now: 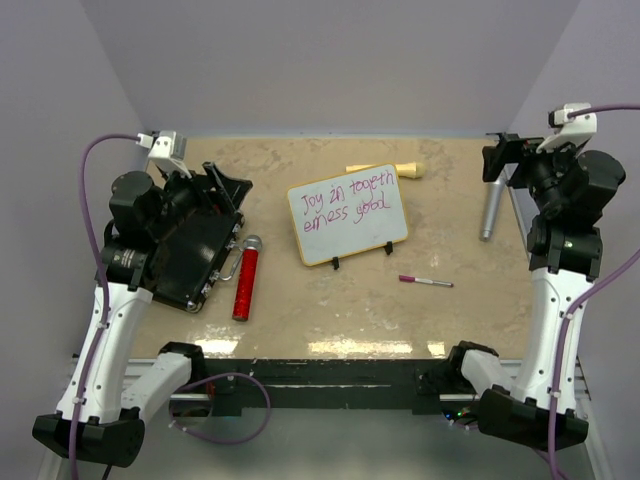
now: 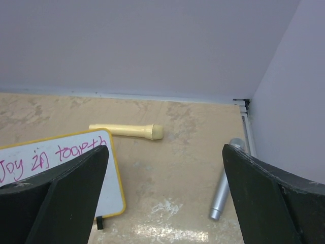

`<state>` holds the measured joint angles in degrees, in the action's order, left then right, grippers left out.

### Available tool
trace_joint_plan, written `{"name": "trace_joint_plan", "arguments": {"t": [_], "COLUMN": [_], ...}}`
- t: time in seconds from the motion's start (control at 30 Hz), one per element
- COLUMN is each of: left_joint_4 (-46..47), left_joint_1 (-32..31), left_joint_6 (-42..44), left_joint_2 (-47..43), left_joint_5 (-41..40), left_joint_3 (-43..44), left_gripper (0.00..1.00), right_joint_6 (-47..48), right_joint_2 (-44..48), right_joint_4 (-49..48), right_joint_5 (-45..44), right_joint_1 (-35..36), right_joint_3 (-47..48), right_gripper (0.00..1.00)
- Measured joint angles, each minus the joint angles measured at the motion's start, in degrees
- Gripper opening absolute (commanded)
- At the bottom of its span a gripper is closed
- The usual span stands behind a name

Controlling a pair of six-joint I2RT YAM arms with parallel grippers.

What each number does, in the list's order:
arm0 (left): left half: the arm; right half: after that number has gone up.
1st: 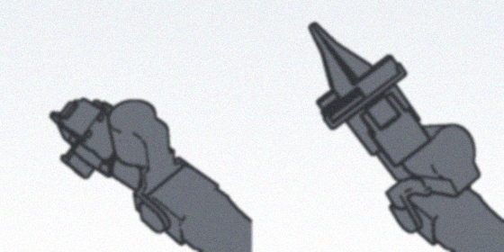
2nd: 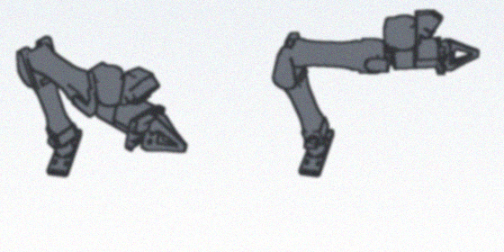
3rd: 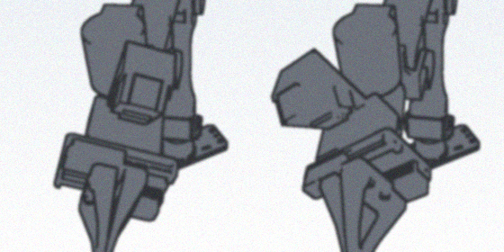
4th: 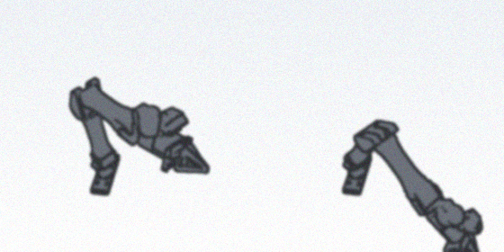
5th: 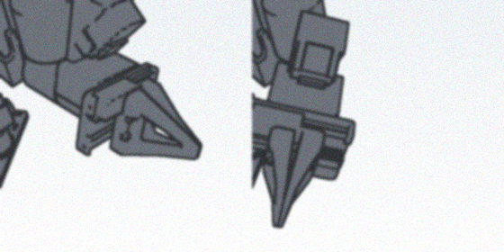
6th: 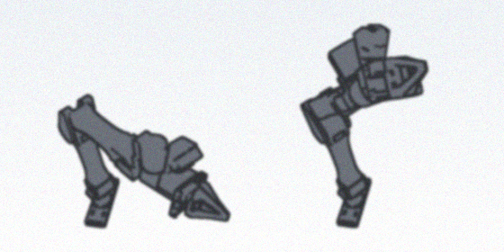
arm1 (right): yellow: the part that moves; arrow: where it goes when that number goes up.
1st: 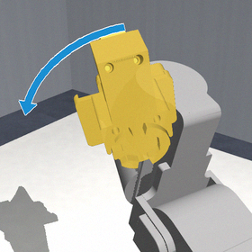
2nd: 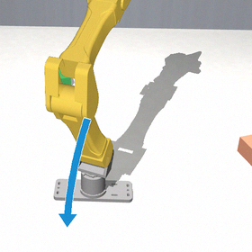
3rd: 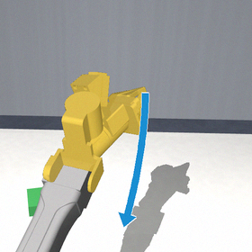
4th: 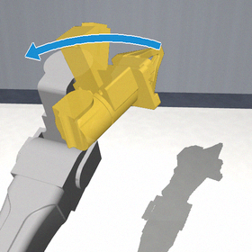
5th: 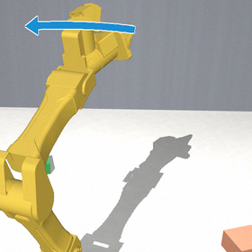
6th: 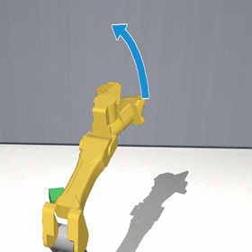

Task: Write a sentence on the whiteboard
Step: Reset both arms

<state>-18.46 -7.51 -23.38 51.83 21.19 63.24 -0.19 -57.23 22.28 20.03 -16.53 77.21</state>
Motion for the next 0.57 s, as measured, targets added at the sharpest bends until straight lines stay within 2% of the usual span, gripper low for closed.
{"name": "trace_joint_plan", "arguments": {"t": [0.57], "left_joint_4": [-1.6], "left_joint_1": [0.0], "left_joint_6": [1.6], "left_joint_2": [-0.2], "left_joint_5": [-1.4], "left_joint_3": [0.0], "left_gripper": [1.0], "right_joint_6": [-1.5], "right_joint_2": [0.3], "right_joint_4": [-1.4], "right_joint_5": [-1.4], "right_joint_1": [0.0], "right_joint_3": [-2.2], "right_gripper": [0.99]}}
